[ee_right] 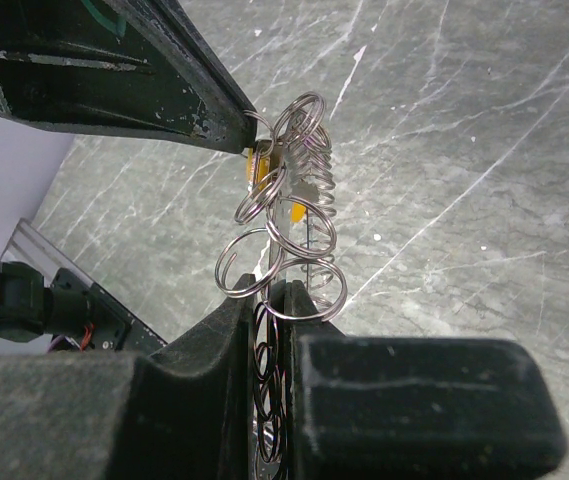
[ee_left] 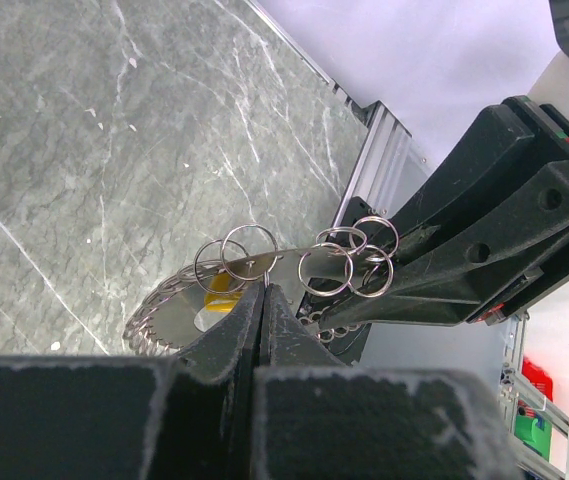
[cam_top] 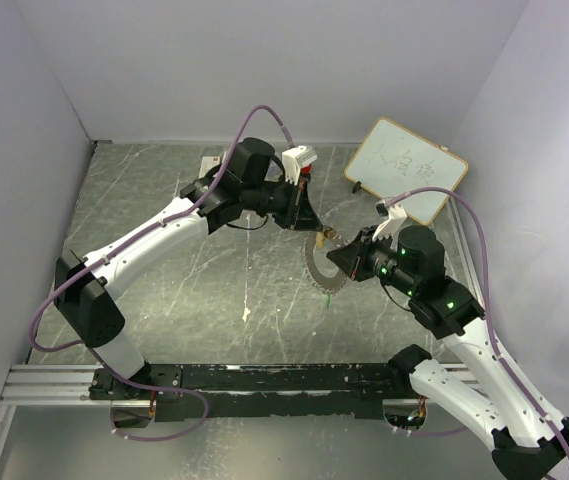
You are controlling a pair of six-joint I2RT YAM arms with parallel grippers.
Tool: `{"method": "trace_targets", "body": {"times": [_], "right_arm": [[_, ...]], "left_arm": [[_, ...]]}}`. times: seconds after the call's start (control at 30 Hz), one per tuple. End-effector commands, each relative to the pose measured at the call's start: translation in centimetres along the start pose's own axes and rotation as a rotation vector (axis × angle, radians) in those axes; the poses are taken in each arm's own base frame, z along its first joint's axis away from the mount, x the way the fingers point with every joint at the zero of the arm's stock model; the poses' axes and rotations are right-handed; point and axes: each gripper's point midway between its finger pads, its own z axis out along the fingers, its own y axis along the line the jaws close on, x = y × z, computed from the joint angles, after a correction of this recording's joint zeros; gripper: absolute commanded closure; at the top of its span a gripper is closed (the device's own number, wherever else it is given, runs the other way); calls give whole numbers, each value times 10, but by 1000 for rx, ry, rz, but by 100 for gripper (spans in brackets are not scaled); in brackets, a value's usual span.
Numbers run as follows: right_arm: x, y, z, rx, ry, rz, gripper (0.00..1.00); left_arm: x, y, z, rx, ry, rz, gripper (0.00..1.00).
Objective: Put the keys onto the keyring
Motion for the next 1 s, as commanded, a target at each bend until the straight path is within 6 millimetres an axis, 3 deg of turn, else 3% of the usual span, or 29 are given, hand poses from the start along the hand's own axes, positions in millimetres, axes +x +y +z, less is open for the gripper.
{"method": "trace_targets", "body": {"times": [0.0, 0.97], "right_arm": [[-9, 6, -3, -22, -41, -16, 100], [-9, 5, -3, -17, -43, -18, 100]], "left_arm": [[-14, -16, -9, 21, -50, 24, 93], [-5, -7, -8, 1, -28, -4, 93]]}}
